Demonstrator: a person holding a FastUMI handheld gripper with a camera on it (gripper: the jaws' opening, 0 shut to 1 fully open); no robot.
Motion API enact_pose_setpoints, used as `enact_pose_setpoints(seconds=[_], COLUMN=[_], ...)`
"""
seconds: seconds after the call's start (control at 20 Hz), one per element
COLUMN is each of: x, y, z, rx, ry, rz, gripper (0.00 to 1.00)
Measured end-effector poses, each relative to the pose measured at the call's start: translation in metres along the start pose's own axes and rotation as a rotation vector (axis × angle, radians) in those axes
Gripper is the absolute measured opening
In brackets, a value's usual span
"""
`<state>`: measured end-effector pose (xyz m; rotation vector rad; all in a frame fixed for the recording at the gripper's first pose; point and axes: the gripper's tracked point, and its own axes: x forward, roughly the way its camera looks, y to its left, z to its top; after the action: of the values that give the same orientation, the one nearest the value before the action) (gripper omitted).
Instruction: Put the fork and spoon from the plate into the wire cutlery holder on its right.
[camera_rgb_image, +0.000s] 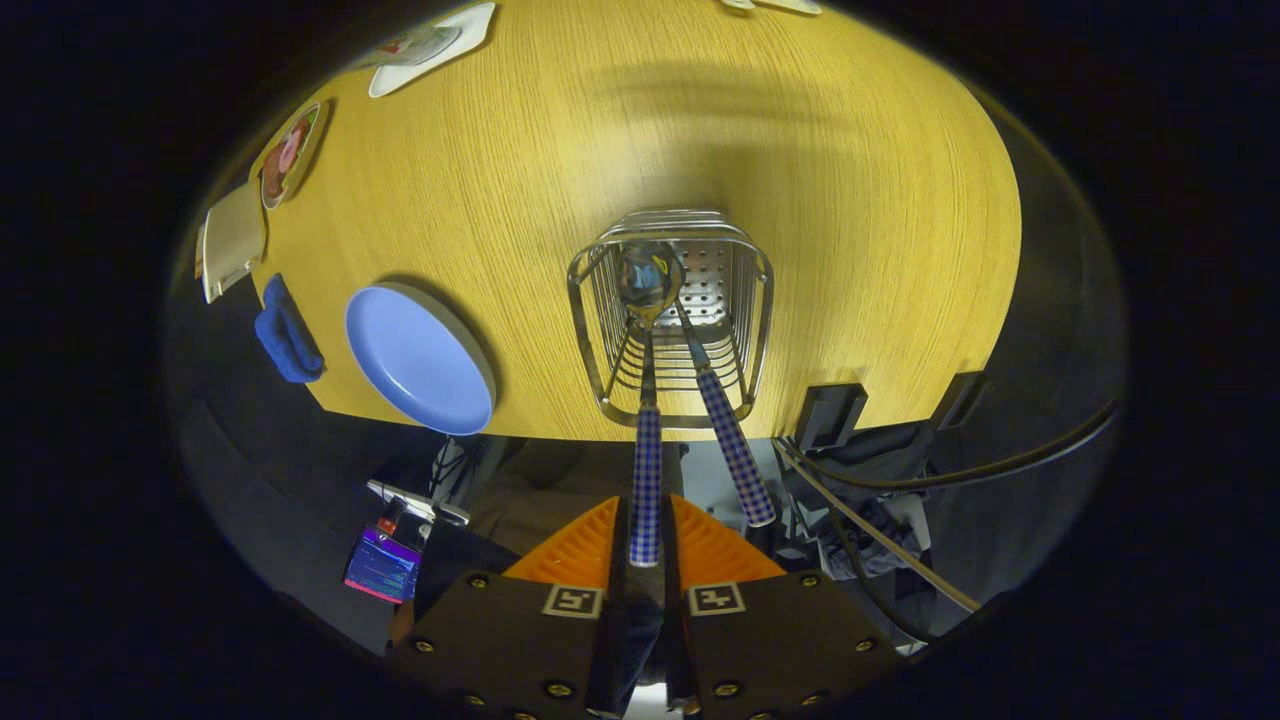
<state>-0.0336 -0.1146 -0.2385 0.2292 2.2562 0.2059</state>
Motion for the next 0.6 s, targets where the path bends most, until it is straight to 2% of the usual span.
enact_pose_setpoints(seconds=[0.05,0.1,0.4,0.6], x=[-0.006,-0.008,-0.032,-0.047], y=[0.001,0.0,0.001,-0.011], z=[-0.001,-0.002,-0.019,-0.033], rx=[-0.008,-0.009,-0.045,-0.078], ry=[-0.012,-0.031,-0.233,-0.497], rz=[0.008,0.01,0.066,0.031], gripper=[0.29,0.36,0.36,0.36])
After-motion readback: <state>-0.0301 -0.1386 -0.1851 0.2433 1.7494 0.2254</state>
